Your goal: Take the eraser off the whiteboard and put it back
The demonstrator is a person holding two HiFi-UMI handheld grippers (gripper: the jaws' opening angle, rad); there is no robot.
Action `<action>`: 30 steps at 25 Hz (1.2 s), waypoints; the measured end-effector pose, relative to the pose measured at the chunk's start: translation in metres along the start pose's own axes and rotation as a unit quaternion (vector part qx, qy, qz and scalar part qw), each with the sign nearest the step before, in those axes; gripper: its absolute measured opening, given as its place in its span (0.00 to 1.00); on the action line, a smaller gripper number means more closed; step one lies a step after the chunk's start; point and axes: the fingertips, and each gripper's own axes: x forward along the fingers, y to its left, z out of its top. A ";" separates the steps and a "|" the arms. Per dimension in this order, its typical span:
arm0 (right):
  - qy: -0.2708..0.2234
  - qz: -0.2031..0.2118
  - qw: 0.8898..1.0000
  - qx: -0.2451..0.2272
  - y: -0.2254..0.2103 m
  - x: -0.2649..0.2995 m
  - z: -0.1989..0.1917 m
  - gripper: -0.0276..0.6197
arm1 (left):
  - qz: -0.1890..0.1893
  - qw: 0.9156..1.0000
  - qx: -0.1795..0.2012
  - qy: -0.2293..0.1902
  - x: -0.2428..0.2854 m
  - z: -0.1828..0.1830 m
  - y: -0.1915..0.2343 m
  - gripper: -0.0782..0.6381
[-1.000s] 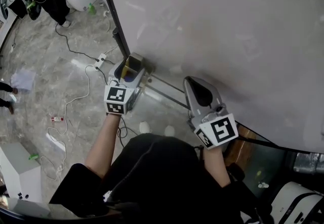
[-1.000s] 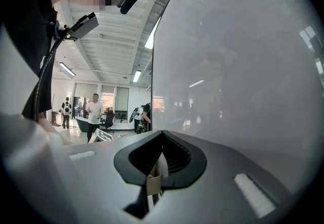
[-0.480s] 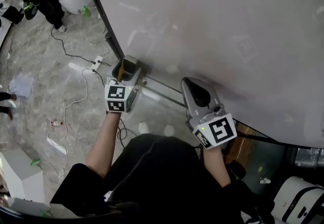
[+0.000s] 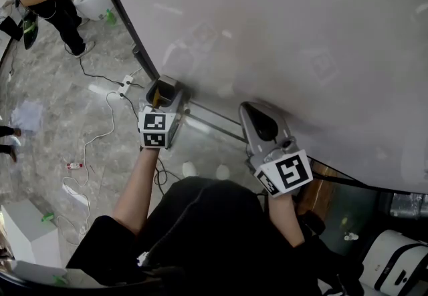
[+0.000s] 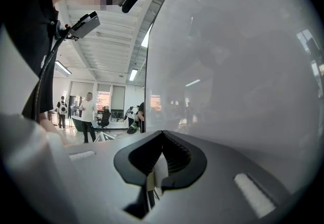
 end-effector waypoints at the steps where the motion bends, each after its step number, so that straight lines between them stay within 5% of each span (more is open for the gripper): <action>1: 0.000 0.000 1.000 0.000 -0.001 0.000 0.000 0.06 | 0.002 1.000 0.001 0.002 0.000 -0.001 0.001 0.55; 12: -0.004 0.002 1.000 0.000 -0.001 -0.001 -0.001 0.06 | 0.011 1.000 0.006 0.007 -0.002 -0.006 0.003 0.48; 30: -0.013 0.015 1.000 0.000 0.006 -0.002 0.002 0.06 | 0.009 0.999 -0.002 -0.043 -0.026 0.029 0.003 0.47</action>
